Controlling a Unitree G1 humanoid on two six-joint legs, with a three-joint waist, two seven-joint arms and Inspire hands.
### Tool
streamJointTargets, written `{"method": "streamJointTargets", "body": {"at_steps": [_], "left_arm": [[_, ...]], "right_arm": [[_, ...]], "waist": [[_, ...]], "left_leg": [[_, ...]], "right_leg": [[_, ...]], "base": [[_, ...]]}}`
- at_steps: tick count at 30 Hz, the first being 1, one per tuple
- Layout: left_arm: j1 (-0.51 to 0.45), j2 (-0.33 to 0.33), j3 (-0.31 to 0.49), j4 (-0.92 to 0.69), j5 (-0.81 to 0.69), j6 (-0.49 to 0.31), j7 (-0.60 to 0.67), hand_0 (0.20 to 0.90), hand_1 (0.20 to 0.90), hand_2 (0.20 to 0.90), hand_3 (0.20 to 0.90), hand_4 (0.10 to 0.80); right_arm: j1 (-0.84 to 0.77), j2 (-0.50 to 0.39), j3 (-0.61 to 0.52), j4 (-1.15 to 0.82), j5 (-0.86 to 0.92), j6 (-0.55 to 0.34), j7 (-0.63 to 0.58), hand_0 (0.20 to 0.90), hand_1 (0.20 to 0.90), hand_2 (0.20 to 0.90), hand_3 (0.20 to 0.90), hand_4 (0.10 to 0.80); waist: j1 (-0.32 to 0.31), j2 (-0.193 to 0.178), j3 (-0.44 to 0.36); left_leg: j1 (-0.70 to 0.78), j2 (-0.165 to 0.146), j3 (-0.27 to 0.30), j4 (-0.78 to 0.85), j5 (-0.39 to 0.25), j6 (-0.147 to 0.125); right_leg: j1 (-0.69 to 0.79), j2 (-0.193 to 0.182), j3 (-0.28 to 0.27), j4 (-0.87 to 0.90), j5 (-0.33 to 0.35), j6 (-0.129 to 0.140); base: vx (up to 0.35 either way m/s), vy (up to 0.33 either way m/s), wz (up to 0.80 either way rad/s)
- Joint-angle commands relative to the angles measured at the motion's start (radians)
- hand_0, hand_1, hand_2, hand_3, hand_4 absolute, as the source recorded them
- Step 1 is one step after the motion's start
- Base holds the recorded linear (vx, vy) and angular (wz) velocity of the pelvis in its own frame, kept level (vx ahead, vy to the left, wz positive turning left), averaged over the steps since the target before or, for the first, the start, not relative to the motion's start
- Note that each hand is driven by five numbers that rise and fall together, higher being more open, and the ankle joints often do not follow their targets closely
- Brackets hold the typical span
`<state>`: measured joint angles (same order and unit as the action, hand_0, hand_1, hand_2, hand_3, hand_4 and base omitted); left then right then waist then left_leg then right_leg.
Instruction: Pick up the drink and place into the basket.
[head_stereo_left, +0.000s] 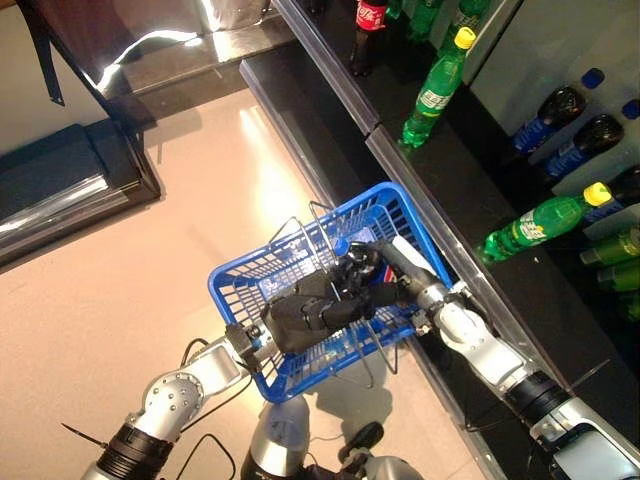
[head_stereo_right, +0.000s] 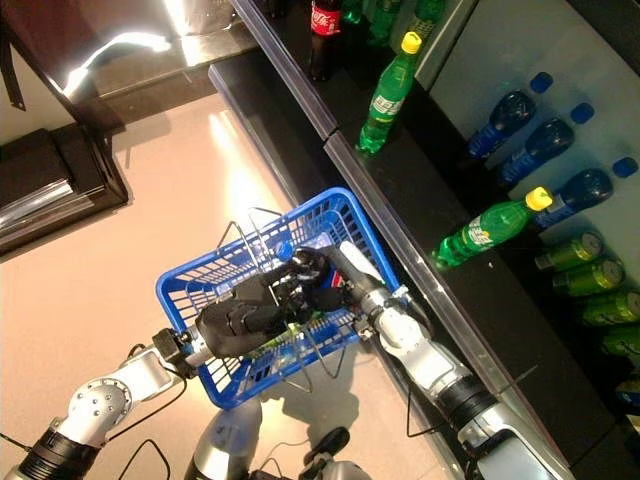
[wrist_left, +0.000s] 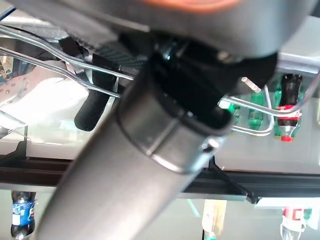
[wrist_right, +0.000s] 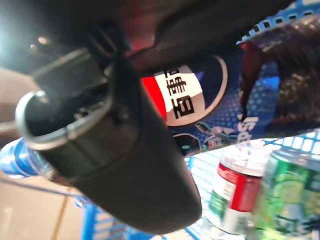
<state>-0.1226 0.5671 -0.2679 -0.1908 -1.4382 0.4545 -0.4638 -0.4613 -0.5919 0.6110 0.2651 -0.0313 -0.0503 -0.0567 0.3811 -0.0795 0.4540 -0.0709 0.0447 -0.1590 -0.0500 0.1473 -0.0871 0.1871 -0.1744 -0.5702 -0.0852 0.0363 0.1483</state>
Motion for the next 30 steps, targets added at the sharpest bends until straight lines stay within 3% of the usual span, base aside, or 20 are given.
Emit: {"method": "streamJointTargets", "body": {"at_steps": [1, 25, 30], "left_arm": [[-0.150, -0.200, -0.087, -0.343, -0.182, -0.099, -0.325, 0.300, 0.300, 0.300, 0.200, 0.100], [-0.231, -0.225, -0.128, -0.369, -0.157, -0.075, -0.355, 0.300, 0.300, 0.300, 0.200, 0.100], [-0.244, -0.226, -0.132, -0.364, -0.156, -0.069, -0.366, 0.300, 0.300, 0.300, 0.200, 0.100]], "right_arm": [[-0.074, 0.050, 0.122, -0.021, -0.049, -0.065, -0.015, 0.300, 0.300, 0.300, 0.200, 0.100], [-0.225, 0.130, 0.264, 0.018, -0.266, 0.026, 0.052, 0.300, 0.300, 0.300, 0.200, 0.100], [-0.249, 0.148, 0.293, 0.041, -0.297, 0.041, 0.079, 0.300, 0.300, 0.300, 0.200, 0.100]], "waist": [[-0.017, -0.011, -0.386], [0.002, -0.018, -0.394], [0.009, -0.025, -0.397]], "left_leg": [[0.004, 0.017, 0.015, -0.037, -0.016, -0.039], [0.004, 0.012, -0.001, -0.037, -0.014, -0.040], [0.012, 0.018, -0.004, -0.037, -0.038, -0.048]], "right_leg": [[0.044, 0.011, -0.011, 0.015, -0.033, -0.005], [0.048, 0.016, -0.017, 0.016, -0.037, -0.012], [0.057, 0.024, -0.004, 0.014, -0.060, -0.011]], "base": [[0.000, 0.000, 0.00], [0.003, -0.003, 0.00], [0.032, -0.024, 0.02]]}}
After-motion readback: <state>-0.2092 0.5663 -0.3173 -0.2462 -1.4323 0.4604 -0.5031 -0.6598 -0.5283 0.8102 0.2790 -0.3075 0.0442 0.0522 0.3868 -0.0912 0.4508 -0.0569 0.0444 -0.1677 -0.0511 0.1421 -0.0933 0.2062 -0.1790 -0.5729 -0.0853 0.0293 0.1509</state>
